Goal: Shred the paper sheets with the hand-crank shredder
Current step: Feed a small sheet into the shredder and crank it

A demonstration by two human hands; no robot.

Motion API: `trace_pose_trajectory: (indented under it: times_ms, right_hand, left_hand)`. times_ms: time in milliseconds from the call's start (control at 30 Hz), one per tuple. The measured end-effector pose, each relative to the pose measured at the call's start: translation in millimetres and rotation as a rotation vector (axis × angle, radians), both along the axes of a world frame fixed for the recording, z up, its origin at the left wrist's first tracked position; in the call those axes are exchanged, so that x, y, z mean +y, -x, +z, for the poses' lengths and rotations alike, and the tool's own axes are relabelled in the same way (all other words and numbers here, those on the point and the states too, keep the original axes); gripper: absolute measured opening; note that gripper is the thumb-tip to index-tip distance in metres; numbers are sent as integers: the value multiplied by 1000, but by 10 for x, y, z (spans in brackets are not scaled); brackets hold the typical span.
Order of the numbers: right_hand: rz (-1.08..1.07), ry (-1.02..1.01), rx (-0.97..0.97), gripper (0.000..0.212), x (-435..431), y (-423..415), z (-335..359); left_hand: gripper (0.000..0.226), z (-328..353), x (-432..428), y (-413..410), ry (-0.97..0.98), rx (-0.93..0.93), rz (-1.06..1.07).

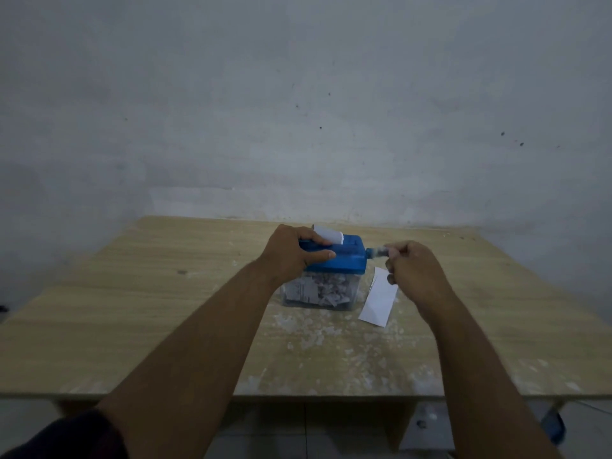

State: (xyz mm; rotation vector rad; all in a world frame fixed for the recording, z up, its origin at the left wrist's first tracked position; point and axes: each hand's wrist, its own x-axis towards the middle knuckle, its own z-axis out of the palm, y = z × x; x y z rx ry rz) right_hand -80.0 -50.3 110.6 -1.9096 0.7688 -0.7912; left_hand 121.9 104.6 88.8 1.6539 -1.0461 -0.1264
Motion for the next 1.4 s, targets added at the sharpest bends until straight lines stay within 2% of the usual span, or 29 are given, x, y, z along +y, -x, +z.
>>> trace_pose_trajectory:
  times_ms: [133,300,433,533,700,867,1000,1200,1400]
  right_hand:
    - [56,20,19,23,-246,-209,263]
    - [48,18,-3,21,-526,-578,344]
    - [10,-38,86,23,-562,-774,27]
    - [0,-148,149,19,-506,-759,-332]
    - [-49,-78,212,25,-256,-450,-587]
    - [-69,-98,55,30,44,-36,-469]
    - [9,-65,-45,18,107,102,-71]
    - [65,25,-10,21,-212,-173,286]
    - [62,-76,-47,28,-530,-652,270]
  left_hand:
    - [25,29,23,-33,-38,-4,-12]
    - [25,5,23,-36,-21,17,-33]
    - [21,-45,27,-54,18,-29,-53]
    - [24,-80,25,-82,44,-146,-61]
    - [26,-91,5,-68,51,-181,-50]
    - [22,-78,-9,-61,55,-148,-52]
    - [20,-49,-5,-39,35,-146,-43]
    - [22,-35,-1,-68,30,-100,-71]
    - [25,-60,-10,-77,44,-111,-55]
